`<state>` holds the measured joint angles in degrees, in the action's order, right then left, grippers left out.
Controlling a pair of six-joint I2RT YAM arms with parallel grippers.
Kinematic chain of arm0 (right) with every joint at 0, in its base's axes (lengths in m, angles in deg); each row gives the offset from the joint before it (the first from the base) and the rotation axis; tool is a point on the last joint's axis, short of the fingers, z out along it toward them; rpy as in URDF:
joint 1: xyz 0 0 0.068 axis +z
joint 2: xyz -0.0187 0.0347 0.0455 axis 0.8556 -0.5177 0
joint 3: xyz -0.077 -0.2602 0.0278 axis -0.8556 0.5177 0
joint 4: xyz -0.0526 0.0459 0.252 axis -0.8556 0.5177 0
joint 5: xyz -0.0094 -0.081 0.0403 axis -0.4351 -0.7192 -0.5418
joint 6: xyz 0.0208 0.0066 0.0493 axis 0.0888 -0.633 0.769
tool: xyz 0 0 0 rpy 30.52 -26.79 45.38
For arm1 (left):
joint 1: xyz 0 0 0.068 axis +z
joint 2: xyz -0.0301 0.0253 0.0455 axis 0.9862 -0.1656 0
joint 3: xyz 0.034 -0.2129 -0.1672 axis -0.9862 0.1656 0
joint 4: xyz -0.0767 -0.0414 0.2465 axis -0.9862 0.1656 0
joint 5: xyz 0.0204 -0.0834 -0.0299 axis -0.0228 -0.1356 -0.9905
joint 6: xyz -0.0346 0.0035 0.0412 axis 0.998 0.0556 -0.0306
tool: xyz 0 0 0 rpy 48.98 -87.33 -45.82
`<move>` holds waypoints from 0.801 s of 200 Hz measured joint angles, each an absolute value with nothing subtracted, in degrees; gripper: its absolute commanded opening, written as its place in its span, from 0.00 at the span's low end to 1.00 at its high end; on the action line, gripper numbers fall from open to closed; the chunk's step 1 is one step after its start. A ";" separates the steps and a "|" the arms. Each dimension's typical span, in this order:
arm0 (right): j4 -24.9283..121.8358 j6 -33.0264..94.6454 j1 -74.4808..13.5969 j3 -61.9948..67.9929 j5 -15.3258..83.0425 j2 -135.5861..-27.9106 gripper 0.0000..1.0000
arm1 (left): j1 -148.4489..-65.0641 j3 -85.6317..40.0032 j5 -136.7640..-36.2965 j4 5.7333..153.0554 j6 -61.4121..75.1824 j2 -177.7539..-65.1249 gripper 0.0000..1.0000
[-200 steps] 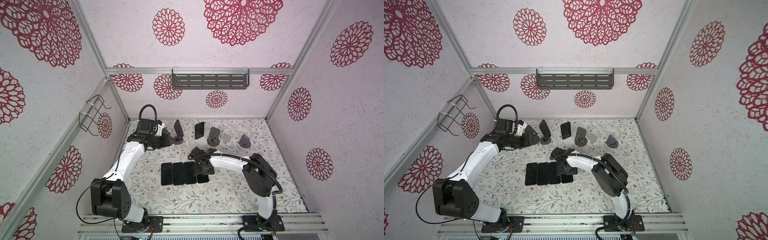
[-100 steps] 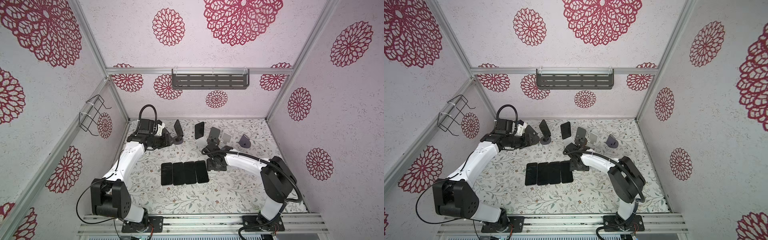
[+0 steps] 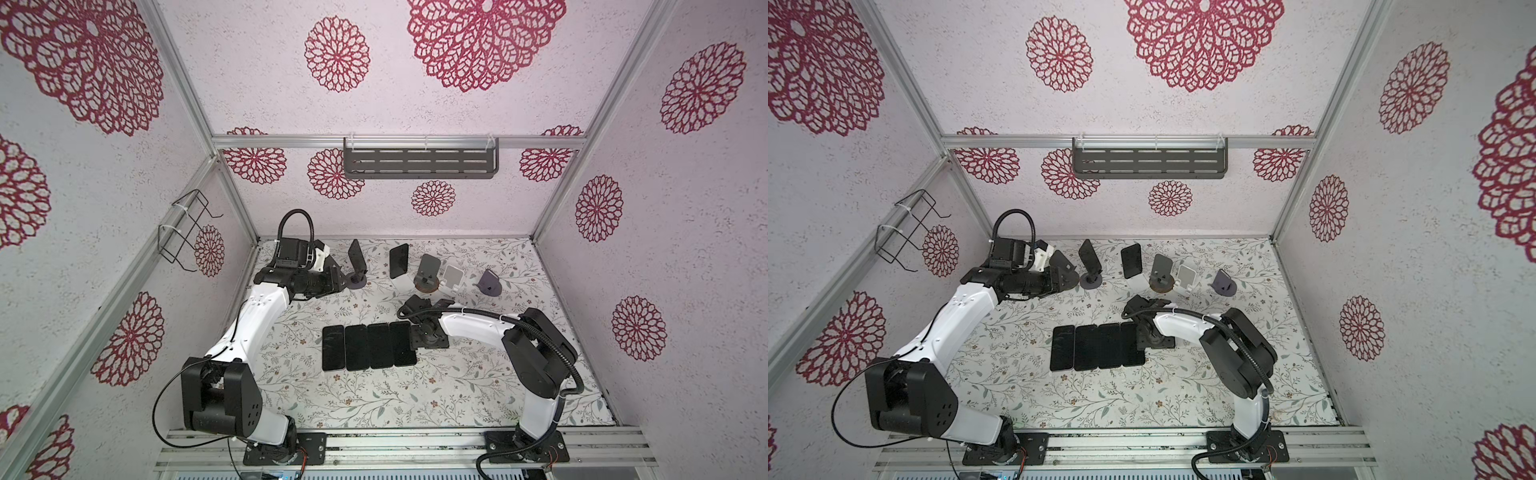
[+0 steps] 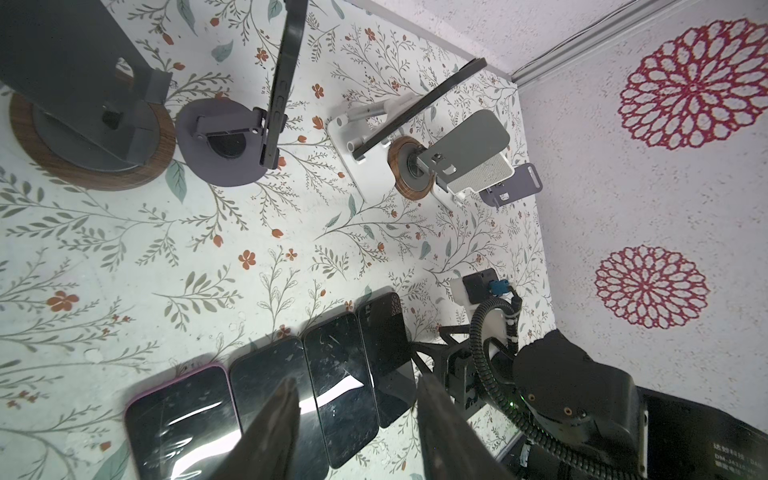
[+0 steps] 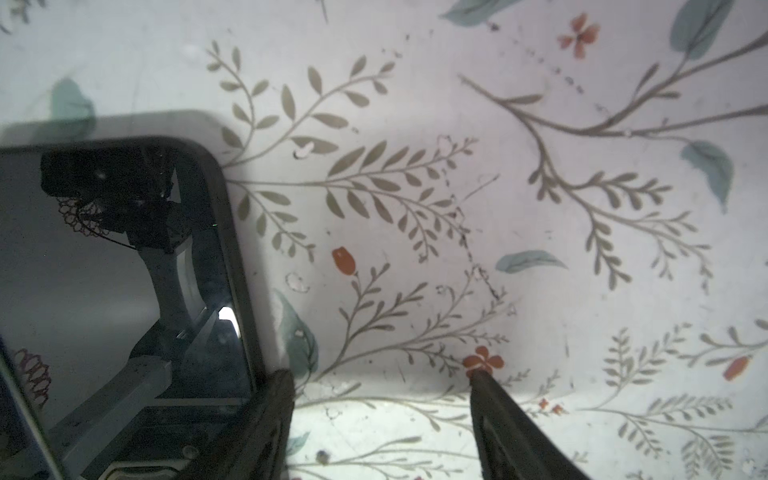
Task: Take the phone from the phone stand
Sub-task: 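Open the right gripper and raise it off the placed phone, then reach the left gripper to a standing black phone while the right gripper withdraws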
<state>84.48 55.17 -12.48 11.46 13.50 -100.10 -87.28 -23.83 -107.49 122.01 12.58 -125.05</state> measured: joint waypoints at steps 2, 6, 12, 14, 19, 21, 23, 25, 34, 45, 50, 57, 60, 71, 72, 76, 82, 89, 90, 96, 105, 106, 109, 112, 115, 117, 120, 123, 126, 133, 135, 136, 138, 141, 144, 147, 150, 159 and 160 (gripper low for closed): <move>84.48 55.17 -12.48 11.46 13.50 -100.12 0.71 | -87.28 -23.83 -107.51 122.01 12.58 -125.05 0.50; 84.48 55.17 -12.48 11.46 13.50 -100.12 0.71 | -87.28 -23.83 -107.51 122.03 12.58 -125.05 0.50; 84.50 55.17 -12.48 11.46 13.46 -100.10 0.71 | -87.28 -23.83 -107.51 122.01 12.58 -125.05 0.50; 84.50 55.17 -12.48 11.46 13.46 -100.12 0.71 | -87.28 -23.83 -107.49 122.03 12.58 -125.05 0.50; 84.53 55.17 -12.48 11.46 13.41 -100.12 0.72 | -87.28 -23.83 -107.51 122.01 12.56 -125.05 0.50; 84.50 55.17 -12.48 11.46 13.41 -100.10 0.72 | -87.28 -23.83 -107.51 122.01 12.56 -125.05 0.50; 84.53 55.15 -12.48 11.46 13.41 -100.12 0.72 | -87.28 -23.83 -107.51 122.03 12.56 -125.05 0.50; 84.53 55.15 -12.48 11.46 13.39 -100.12 0.72 | -87.28 -23.81 -107.51 122.03 12.56 -125.05 0.50; 84.55 55.15 -12.48 11.46 13.33 -100.10 0.73 | -87.28 -23.83 -107.51 122.03 12.56 -125.05 0.50; 84.72 55.15 -12.48 11.46 13.02 -100.10 0.76 | -87.28 -23.83 -107.51 122.03 12.54 -125.05 0.50; 84.77 55.13 -12.48 11.46 12.95 -100.10 0.77 | -87.28 -23.83 -107.49 122.03 12.52 -125.05 0.50; 84.96 55.09 -12.48 11.43 12.71 -100.10 0.78 | -87.28 -23.83 -107.51 122.03 12.45 -125.05 0.50; 85.05 55.09 -12.48 11.43 12.49 -100.10 0.78 | -87.28 -23.83 -107.51 122.03 12.41 -125.05 0.50; 85.20 54.69 -12.50 11.43 12.10 -100.03 0.79 | -87.28 -23.81 -107.51 122.03 12.37 -125.05 0.50; 85.20 54.67 -12.50 11.43 12.06 -100.03 0.79 | -87.28 -23.83 -107.49 122.05 12.37 -125.05 0.50; 85.18 54.61 -12.52 11.43 12.04 -100.01 0.79 | -87.28 -23.83 -107.51 122.03 12.37 -125.05 0.50; 85.18 54.50 -12.61 11.43 12.01 -100.01 0.79 | -87.28 -23.83 -107.53 122.03 12.37 -125.05 0.50; 85.09 54.28 -12.87 11.50 12.06 -99.94 0.79 | -87.28 -23.81 -107.66 121.98 12.37 -125.05 0.50; 85.07 54.23 -12.89 11.52 12.06 -99.92 0.79 | -87.28 -23.78 -107.70 121.98 12.37 -125.05 0.50; 84.81 54.08 -13.05 11.74 12.19 -99.75 0.80 | -87.28 -23.72 -107.94 121.90 12.37 -125.07 0.50; 84.02 53.86 -13.26 12.42 12.45 -99.37 0.81 | -87.28 -23.56 -108.40 121.72 12.41 -125.16 0.50; 83.96 53.82 -13.29 12.46 12.45 -99.33 0.81 | -87.28 -23.52 -108.51 121.68 12.41 -125.16 0.49; 83.65 53.71 -13.37 12.79 12.54 -99.07 0.81 | -87.28 -23.46 -108.69 121.61 12.41 -125.25 0.50; 83.41 53.60 -13.44 13.07 12.63 -98.87 0.82 | -87.28 -23.39 -108.82 121.57 12.41 -125.34 0.49; 83.19 53.56 -13.55 13.34 12.69 -98.65 0.84 | -87.28 -23.35 -108.91 121.55 12.41 -125.47 0.49; 83.00 53.47 -13.61 13.58 12.69 -98.50 0.85 | -87.28 -23.35 -108.93 121.55 12.41 -125.53 0.49; 82.73 53.29 -13.70 13.95 12.82 -98.22 0.86 | -87.28 -23.30 -109.02 121.55 12.43 -125.62 0.49; 82.49 53.12 -13.85 14.30 12.93 -97.91 0.87 | -87.28 -23.26 -108.95 121.50 12.41 -125.73 0.49; 82.25 52.77 -13.96 14.63 13.04 -97.65 0.88 | -87.28 -23.19 -108.93 121.48 12.41 -125.88 0.49; 81.79 51.94 -14.34 15.41 13.35 -96.88 0.92 | -87.28 -22.95 -108.58 121.24 12.41 -125.99 0.49; 81.64 51.72 -14.49 15.61 13.46 -96.60 0.92 | -87.25 -22.87 -108.38 121.18 12.43 -125.99 0.49; 81.58 51.61 -14.60 15.78 13.59 -96.45 0.93 | -87.28 -22.82 -108.32 121.13 12.41 -125.99 0.49; 81.49 51.17 -14.73 15.94 13.68 -96.21 0.93 | -87.28 -22.69 -108.14 120.98 12.41 -125.99 0.49; 81.40 50.71 -14.95 16.16 13.76 -95.79 0.93 | -87.28 -22.47 -107.86 120.78 12.41 -125.97 0.50; 81.29 50.28 -15.19 16.35 13.94 -95.40 0.94 | -87.28 -22.30 -107.62 120.59 12.39 -125.93 0.50; 81.29 49.58 -15.49 16.46 14.13 -94.81 0.94 | -87.25 -22.08 -107.33 120.39 12.41 -125.86 0.50; 81.34 49.01 -15.80 16.51 14.29 -94.35 0.95 | -87.28 -21.84 -107.00 120.17 12.39 -125.75 0.50; 81.29 47.13 -16.74 16.44 14.70 -92.66 0.95 | -87.28 -20.96 -105.98 119.16 12.39 -125.42 0.50; 81.29 47.00 -16.81 16.42 14.72 -92.53 0.95 | -87.28 -20.81 -105.82 119.08 12.39 -125.36 0.51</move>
<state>81.29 47.00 -16.81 16.42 14.72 -92.53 -87.28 -20.81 -105.82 119.08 12.39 -125.36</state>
